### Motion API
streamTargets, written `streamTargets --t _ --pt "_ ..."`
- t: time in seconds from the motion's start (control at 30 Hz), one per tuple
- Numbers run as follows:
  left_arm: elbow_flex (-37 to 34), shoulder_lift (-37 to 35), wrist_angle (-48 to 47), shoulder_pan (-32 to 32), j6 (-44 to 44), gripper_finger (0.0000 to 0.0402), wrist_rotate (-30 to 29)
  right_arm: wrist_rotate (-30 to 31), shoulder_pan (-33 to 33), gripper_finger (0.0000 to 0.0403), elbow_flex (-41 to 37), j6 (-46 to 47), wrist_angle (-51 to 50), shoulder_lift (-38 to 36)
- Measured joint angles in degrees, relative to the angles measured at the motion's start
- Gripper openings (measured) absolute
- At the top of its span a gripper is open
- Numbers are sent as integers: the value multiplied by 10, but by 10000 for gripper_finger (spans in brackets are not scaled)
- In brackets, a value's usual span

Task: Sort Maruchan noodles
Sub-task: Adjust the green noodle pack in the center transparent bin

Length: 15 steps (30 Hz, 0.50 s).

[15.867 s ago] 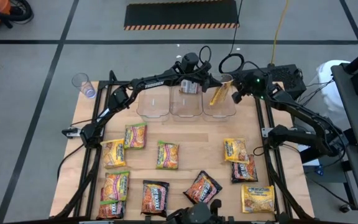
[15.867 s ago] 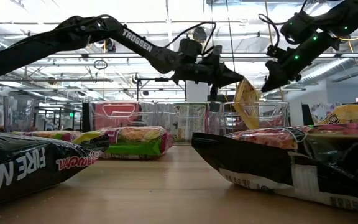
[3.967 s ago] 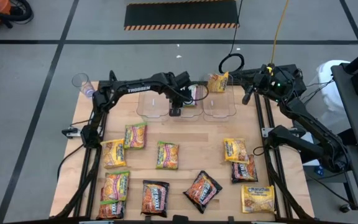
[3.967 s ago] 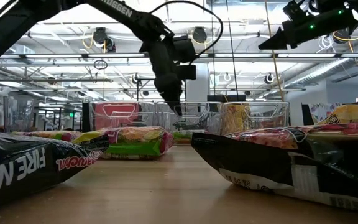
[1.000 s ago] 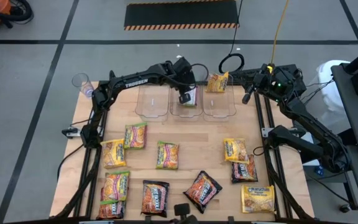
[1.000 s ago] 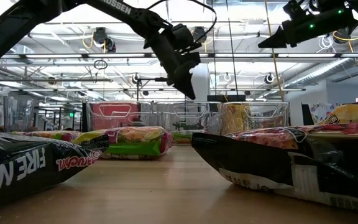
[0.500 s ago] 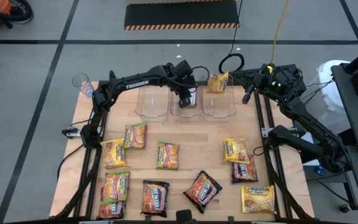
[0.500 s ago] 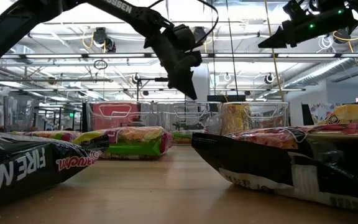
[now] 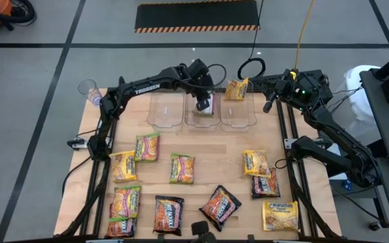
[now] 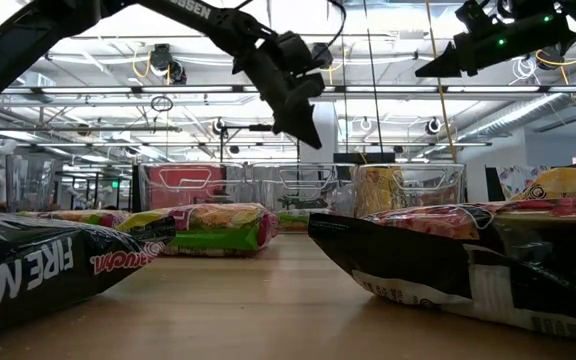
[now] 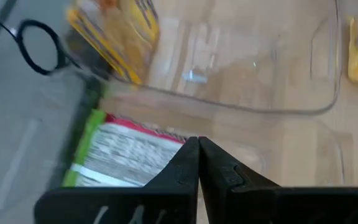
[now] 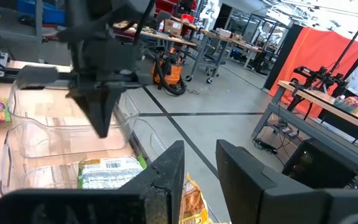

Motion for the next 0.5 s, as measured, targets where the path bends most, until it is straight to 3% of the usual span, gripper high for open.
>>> streamTargets --t 0.5 --pt "14 28 -76 -9 13 11 -8 0 0 89 0 1 0 0"
